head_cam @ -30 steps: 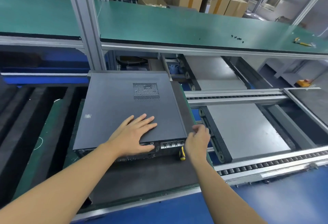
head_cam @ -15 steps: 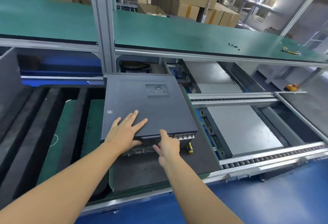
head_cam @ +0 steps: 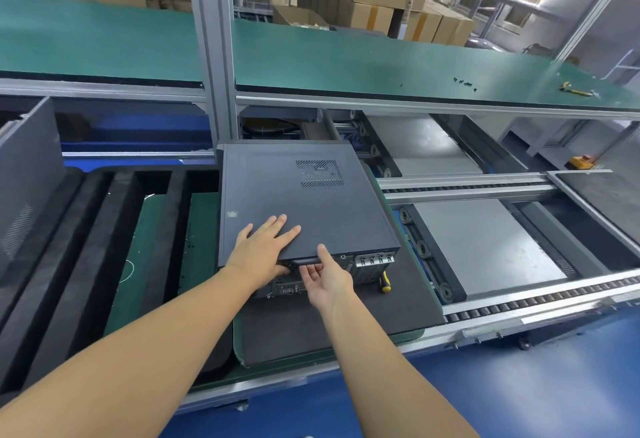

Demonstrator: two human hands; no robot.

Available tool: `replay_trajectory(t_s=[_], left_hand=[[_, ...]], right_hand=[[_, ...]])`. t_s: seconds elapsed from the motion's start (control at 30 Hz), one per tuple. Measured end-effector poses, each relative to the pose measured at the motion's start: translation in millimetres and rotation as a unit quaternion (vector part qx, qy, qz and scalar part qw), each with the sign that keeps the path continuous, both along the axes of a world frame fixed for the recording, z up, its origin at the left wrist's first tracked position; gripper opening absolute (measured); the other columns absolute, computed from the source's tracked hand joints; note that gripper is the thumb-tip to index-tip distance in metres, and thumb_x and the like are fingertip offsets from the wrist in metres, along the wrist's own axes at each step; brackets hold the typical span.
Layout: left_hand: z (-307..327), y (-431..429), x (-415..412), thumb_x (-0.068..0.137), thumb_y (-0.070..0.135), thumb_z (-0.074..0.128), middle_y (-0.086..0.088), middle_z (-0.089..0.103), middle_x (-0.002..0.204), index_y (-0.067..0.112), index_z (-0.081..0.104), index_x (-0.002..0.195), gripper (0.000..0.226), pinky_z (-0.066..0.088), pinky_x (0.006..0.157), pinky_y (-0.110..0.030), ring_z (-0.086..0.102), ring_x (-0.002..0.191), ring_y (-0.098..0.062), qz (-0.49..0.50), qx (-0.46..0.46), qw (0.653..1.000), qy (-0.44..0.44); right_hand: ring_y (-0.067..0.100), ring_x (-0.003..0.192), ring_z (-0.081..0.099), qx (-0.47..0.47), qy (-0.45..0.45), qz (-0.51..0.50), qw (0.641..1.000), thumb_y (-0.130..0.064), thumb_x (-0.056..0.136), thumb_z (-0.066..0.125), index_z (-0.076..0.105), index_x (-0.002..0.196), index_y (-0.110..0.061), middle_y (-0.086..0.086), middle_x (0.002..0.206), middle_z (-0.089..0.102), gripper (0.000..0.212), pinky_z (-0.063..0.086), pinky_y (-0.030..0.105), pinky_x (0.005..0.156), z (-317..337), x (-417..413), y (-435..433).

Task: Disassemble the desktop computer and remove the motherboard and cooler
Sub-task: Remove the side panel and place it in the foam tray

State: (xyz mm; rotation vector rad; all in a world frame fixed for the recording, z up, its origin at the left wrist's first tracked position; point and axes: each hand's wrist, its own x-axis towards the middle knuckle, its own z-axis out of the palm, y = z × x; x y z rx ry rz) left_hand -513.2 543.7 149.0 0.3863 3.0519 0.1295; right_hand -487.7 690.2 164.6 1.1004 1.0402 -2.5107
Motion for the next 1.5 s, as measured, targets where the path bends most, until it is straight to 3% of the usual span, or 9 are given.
replay_trajectory(t_s=[0.4,0.53,0.7,0.93,1.2,1.33,1.43,1.5], left_hand=[[8.4,6.0,0.2,0.088,0.053,0.066,-0.001,0.003,0.166,0.037,0.005,0.157,0.094,0.015,0.120,-0.046,0.007,0.153,-0.017,-0.001,-0.045,0.999,0.006],[9.1,8.5,8.2,0.092,0.036,0.066,-0.005,0.005,0.166,0.033,0.005,0.157,0.089,0.020,0.117,-0.049,0.009,0.152,-0.020,-0.004,-0.064,0.998,0.020],[0.9,16.2,18.7,0.092,0.019,0.061,-0.012,-0.004,0.165,0.025,-0.007,0.157,0.094,0.016,0.119,-0.053,-0.001,0.153,-0.025,0.001,-0.104,0.994,0.033],[1.2,8.4,18.6,0.098,0.047,0.050,-0.005,-0.008,0.166,0.031,-0.006,0.157,0.083,0.008,0.121,-0.050,-0.005,0.153,-0.020,-0.009,-0.058,0.998,0.015],[14.6,3.8,17.2,0.097,0.048,0.052,-0.002,0.003,0.167,0.032,0.002,0.158,0.079,0.012,0.122,-0.047,0.001,0.153,-0.018,-0.004,-0.047,0.997,0.058],[26.0,1.1,18.8,0.098,0.049,0.049,0.000,0.006,0.166,0.032,0.003,0.158,0.077,0.014,0.122,-0.045,0.005,0.153,-0.017,-0.005,-0.040,0.996,0.080],[38.0,0.4,18.3,0.098,0.045,0.048,0.002,0.010,0.166,0.031,0.008,0.158,0.073,0.014,0.122,-0.044,0.008,0.152,-0.016,0.002,-0.019,0.996,0.086],[44.1,2.5,18.6,0.098,0.043,0.050,0.003,0.009,0.166,0.028,0.010,0.158,0.074,0.012,0.122,-0.043,0.007,0.152,-0.014,0.007,-0.006,0.997,0.071]], right_hand=[[0.022,0.069,0.065,0.040,0.001,0.001,0.999,-0.003,0.088,0.070,0.060,0.101,0.000,0.015,0.087,0.066,0.017,0.055,0.027,0.055,-2.6,-3.2,-3.0],[0.020,0.060,0.059,0.058,0.005,-0.014,0.998,-0.003,0.087,0.066,0.060,0.099,0.001,0.013,0.081,0.066,0.015,0.048,0.026,0.053,-7.1,-2.0,-8.6],[0.020,0.059,0.057,0.062,0.017,-0.007,0.998,-0.004,0.088,0.066,0.059,0.097,0.000,0.011,0.076,0.065,0.012,0.047,0.029,0.056,-9.9,2.0,-6.3],[0.022,0.071,0.062,0.044,0.027,0.005,0.999,-0.003,0.093,0.064,0.057,0.115,0.001,0.016,0.093,0.065,0.024,0.054,0.029,0.061,-5.1,6.7,-0.5],[0.022,0.069,0.055,0.060,0.055,0.010,0.997,-0.003,0.095,0.061,0.053,0.096,-0.004,0.016,0.090,0.059,0.009,0.055,0.032,0.062,5.9,5.8,2.0],[0.024,0.072,0.062,0.033,0.085,-0.004,0.996,-0.012,0.094,0.066,0.057,0.100,-0.009,0.014,0.092,0.068,0.011,0.055,0.033,0.060,16.6,0.5,0.7],[0.021,0.068,0.064,0.026,0.073,0.007,0.997,-0.019,0.090,0.071,0.064,0.103,-0.011,0.008,0.080,0.074,0.017,0.053,0.028,0.053,27.4,-6.0,-1.3],[0.022,0.069,0.064,0.029,0.058,0.023,0.998,-0.022,0.088,0.072,0.064,0.102,-0.012,0.009,0.084,0.073,0.019,0.051,0.027,0.051,32.4,-8.7,-2.1]])
